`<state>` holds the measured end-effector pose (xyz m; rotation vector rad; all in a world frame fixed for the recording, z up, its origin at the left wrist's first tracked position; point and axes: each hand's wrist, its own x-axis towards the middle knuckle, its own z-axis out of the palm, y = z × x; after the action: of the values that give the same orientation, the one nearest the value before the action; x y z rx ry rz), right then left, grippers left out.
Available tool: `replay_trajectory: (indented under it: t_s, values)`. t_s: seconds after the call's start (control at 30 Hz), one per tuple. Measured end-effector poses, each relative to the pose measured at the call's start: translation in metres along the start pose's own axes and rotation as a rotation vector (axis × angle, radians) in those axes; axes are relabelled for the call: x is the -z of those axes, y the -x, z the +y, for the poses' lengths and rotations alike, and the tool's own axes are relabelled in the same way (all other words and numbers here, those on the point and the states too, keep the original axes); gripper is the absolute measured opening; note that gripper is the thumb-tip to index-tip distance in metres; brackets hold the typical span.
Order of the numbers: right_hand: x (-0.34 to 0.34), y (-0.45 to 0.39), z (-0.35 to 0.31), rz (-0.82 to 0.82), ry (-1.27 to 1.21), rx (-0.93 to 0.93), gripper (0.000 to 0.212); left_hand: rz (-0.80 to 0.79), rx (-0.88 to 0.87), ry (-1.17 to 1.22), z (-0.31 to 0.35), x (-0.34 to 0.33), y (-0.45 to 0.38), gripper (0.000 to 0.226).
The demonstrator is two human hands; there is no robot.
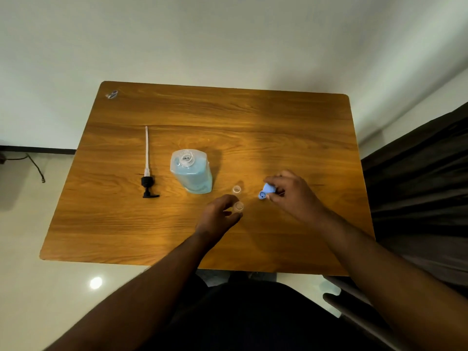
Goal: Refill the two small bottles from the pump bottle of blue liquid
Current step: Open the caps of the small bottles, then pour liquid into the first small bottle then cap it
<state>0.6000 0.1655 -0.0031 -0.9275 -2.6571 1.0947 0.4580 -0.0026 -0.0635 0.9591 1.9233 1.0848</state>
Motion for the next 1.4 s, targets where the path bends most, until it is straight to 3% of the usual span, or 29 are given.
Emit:
replay_trajectory:
  t_s: [0.13,0.3,0.57,0.77,0.93,1.03,1.13,1.3,1.4]
  values:
    - [-0.029,0.021,0.023,0.112,-0.25,-0.274,0.033,0.058,0.079,0.06,-0.012,-0.003,0.003,0.027]
    - [-0.075,0.036,0.046,0.122,-0.238,-0.444,0.025,0.11,0.147,0.065,-0.025,-0.011,0.008,0.028]
    - [-0.1,0.033,0.059,0.074,-0.043,-0.351,0.03,0.079,0.193,-0.008,-0.032,-0.019,0.008,0.031]
    - [-0.095,0.042,0.057,0.033,-0.141,-0.407,0.057,0.025,0.267,-0.073,-0.034,-0.016,0.011,0.06]
    - [-0.062,0.038,0.016,0.309,-0.11,-0.348,0.042,-0.018,0.285,-0.049,-0.021,-0.012,0.008,0.071]
    - [-0.047,0.006,-0.035,0.36,-0.209,-0.265,0.039,-0.026,0.233,-0.106,-0.015,-0.015,-0.002,0.062]
    - [-0.049,-0.033,-0.075,0.261,-0.272,-0.169,0.052,-0.016,0.185,-0.156,-0.014,-0.011,-0.005,0.043]
    - [-0.074,-0.071,-0.095,-0.016,-0.323,-0.093,0.092,-0.012,0.179,-0.1,-0.026,0.016,0.006,0.044]
    - [-0.091,-0.074,-0.092,-0.081,-0.342,-0.094,0.103,0.008,0.186,-0.144,-0.036,0.046,0.013,0.045]
